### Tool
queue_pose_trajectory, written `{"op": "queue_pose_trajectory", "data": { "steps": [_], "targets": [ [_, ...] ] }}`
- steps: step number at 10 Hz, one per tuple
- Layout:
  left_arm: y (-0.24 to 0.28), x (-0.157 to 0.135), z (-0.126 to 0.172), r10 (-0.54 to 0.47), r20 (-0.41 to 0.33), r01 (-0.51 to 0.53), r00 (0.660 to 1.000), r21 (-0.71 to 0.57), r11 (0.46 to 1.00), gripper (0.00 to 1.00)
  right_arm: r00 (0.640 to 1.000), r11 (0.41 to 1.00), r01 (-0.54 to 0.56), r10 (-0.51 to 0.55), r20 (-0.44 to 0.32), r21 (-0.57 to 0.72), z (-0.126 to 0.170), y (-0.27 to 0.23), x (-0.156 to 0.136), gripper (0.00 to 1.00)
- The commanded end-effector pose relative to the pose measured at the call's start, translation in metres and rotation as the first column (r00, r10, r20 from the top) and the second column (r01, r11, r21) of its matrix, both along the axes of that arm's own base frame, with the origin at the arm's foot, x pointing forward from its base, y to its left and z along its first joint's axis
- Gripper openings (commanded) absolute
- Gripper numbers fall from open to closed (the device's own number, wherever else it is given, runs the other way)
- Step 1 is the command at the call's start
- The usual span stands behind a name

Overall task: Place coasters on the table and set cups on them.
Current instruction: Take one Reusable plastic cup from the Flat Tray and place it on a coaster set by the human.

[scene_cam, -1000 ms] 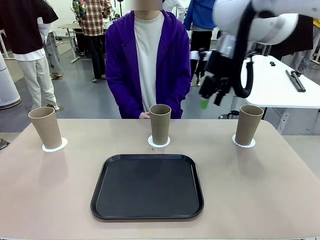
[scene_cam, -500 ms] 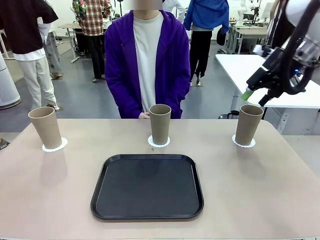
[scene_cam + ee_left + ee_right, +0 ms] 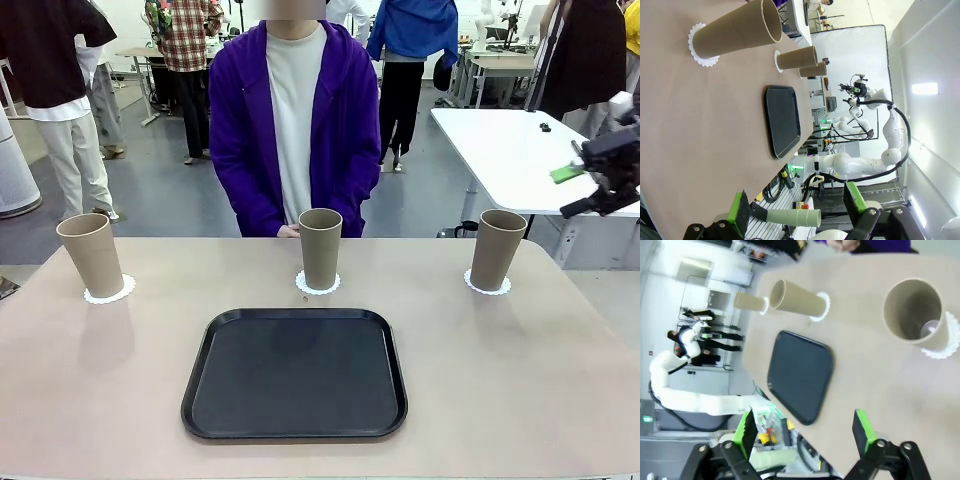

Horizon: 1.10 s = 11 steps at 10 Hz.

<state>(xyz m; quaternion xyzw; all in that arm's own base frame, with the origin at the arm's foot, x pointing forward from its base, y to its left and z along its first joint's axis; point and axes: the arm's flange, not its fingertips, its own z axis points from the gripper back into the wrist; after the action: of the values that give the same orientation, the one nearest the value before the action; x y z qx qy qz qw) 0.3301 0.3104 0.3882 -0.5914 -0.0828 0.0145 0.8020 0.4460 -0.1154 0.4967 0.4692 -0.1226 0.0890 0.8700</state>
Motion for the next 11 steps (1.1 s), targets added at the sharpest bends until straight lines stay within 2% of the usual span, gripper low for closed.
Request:
{"op": "queue_pose_trajectory", "data": {
  "steps": [1,3,5,8,11],
  "targets": [
    [0.000,-0.002,0.001,0.003,0.001,-0.003,1.000,0.003,1.000,1.00,0.999,0.990,0.031,-0.033,0.014,0.134,-0.021,-0.026,-0.016,1.00],
    [0.000,-0.002,0.001,0.003,0.001,-0.003,1.000,0.003,1.000,1.00,0.998,0.968,0.061,-0.064,0.007,0.244,-0.044,-0.050,-0.026,1.00],
    [0.000,-0.002,0.001,0.003,0.001,-0.003,1.000,0.003,1.000,1.00,0.995,0.946,0.098,-0.088,-0.046,0.310,-0.065,-0.066,-0.033,1.00],
    [0.000,-0.002,0.001,0.003,0.001,-0.003,1.000,0.003,1.000,1.00,0.988,0.922,0.133,-0.092,-0.128,0.363,-0.096,-0.081,-0.042,1.00],
    [0.000,-0.002,0.001,0.003,0.001,-0.003,1.000,0.003,1.000,1.00,0.985,0.920,0.131,-0.078,-0.154,0.370,-0.110,-0.092,-0.049,1.00]
  ]
}}
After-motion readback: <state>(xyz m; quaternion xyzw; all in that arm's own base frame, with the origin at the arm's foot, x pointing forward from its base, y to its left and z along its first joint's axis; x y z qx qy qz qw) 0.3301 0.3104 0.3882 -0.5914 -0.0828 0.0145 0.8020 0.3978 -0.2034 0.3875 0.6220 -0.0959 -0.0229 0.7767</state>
